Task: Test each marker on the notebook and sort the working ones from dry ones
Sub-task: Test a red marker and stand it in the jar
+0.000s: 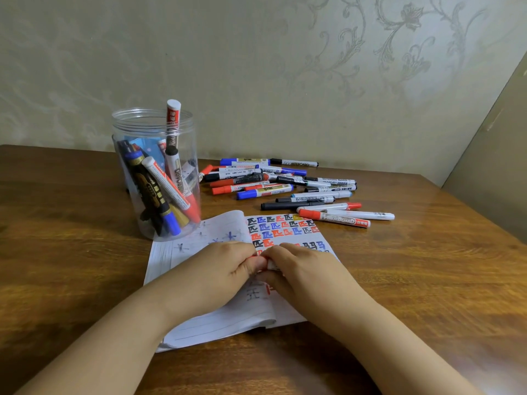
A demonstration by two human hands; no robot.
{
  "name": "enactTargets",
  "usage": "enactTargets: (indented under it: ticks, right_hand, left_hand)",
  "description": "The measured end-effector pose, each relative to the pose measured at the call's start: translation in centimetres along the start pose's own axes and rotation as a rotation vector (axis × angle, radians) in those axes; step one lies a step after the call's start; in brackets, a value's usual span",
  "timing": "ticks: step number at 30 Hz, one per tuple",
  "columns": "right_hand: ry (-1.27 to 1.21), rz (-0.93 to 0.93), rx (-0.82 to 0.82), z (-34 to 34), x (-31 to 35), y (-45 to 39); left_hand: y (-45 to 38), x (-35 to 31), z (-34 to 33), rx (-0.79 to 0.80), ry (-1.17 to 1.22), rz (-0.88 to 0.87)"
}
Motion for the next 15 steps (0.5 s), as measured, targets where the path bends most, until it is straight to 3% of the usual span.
enactTargets:
  ticks: [3, 12, 15]
  right_hand:
    - [0.131, -0.034, -0.109, 0.73, -0.6, 0.15]
    - [-0.052, -0.013, 0.015, -0.09, -0.49, 0.52]
    - [0.007, -0.029, 0.005, -0.12, -0.34, 0.21]
  left_hand:
    - [0.1, 0.23, 0.55, -0.037, 0.011, 0.019]
    - [0.23, -0.54, 0.38, -0.031, -0.095, -0.069]
    - [0.18, -0.53, 0.2, -0.018, -0.091, -0.056]
Point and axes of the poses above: each hand's wrist, its own y-axis away from the middle knuckle, its own z-axis out of the back of the hand, x = y × z, the point moved 10 cm from there along -y, towards the middle knuckle, and after that the axes turned 6 degrees about y, right-handed, at the moved point
